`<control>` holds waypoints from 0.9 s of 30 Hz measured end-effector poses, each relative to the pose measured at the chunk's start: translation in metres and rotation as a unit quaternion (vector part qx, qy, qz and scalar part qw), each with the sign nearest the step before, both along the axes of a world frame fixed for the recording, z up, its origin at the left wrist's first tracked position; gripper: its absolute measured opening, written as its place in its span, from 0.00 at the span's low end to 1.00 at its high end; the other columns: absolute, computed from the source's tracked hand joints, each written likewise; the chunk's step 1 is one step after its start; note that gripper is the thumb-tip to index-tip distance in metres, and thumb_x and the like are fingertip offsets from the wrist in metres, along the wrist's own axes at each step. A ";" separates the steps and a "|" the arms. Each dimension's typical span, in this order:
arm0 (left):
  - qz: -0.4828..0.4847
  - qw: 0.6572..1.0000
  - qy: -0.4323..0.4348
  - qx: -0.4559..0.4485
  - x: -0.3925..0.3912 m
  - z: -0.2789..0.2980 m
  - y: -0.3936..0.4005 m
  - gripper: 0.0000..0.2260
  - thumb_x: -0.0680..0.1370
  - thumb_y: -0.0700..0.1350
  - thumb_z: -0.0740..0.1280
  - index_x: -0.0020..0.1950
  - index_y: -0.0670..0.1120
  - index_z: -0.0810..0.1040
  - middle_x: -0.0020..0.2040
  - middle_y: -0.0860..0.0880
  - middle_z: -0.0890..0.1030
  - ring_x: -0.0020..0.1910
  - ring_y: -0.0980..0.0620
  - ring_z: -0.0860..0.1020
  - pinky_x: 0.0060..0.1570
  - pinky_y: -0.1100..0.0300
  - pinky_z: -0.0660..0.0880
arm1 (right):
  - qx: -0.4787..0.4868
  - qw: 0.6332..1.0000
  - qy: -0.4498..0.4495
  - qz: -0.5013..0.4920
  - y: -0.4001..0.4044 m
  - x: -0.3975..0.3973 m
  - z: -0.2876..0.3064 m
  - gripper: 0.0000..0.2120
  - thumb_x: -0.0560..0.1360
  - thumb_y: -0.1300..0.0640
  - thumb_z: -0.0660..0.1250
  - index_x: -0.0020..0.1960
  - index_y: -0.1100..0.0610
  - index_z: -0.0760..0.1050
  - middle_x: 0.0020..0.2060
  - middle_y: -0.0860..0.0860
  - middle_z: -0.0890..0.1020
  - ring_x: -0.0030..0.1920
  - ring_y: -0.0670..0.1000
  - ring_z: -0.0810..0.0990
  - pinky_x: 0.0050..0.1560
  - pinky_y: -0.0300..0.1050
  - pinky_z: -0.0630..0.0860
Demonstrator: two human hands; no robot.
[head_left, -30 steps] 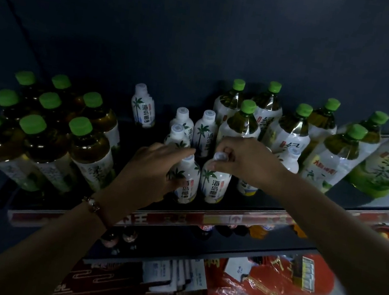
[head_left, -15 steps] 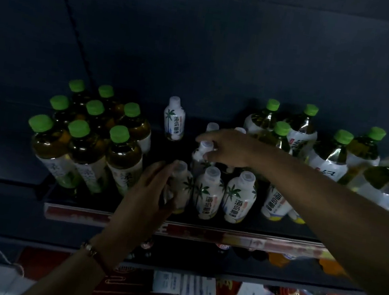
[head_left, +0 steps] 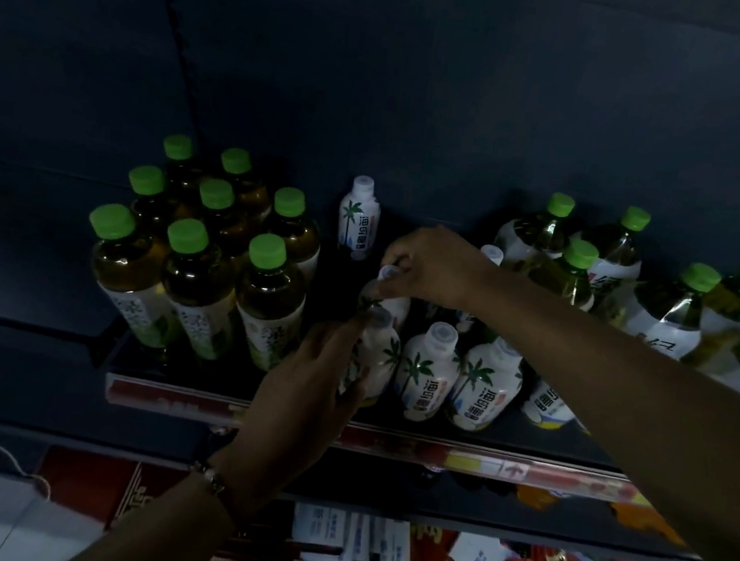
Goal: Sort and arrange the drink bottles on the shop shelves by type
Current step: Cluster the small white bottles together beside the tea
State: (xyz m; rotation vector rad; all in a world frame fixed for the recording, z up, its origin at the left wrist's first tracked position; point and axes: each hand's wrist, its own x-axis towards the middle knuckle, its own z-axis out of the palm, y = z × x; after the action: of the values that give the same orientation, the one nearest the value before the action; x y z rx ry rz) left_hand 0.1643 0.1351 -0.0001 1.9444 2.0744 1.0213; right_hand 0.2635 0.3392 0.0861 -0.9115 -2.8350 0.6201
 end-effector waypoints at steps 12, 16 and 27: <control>-0.021 1.000 0.018 -0.014 -0.003 0.006 0.011 0.35 0.76 0.48 0.71 0.78 0.56 0.58 0.70 0.50 0.68 0.63 0.51 0.74 0.47 0.62 0.73 | 0.092 0.982 -0.142 -0.084 0.034 0.026 0.026 0.20 0.76 0.47 0.66 0.66 0.52 0.75 0.62 0.53 0.79 0.62 0.56 0.77 0.60 0.47 0.73; -0.034 0.999 0.017 -0.019 -0.005 0.008 0.017 0.32 0.77 0.49 0.69 0.77 0.57 0.58 0.69 0.50 0.68 0.63 0.48 0.75 0.50 0.53 0.78 | 0.073 0.987 -0.120 -0.072 0.033 0.031 0.020 0.14 0.75 0.52 0.69 0.59 0.56 0.78 0.51 0.53 0.83 0.52 0.55 0.81 0.48 0.44 0.73; -0.036 0.996 0.073 -0.048 -0.009 0.011 0.023 0.30 0.76 0.48 0.69 0.76 0.53 0.62 0.69 0.46 0.70 0.60 0.43 0.76 0.46 0.54 0.75 | 0.015 0.990 -0.140 -0.023 0.013 0.054 0.029 0.16 0.71 0.42 0.73 0.47 0.55 0.81 0.39 0.46 0.83 0.37 0.43 0.78 0.39 0.38 0.73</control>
State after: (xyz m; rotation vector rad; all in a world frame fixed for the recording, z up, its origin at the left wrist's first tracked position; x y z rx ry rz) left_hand 0.1551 0.1584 0.0106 2.0860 2.0653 0.7721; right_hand 0.3173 0.3517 0.1154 -1.1374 -3.0464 0.4769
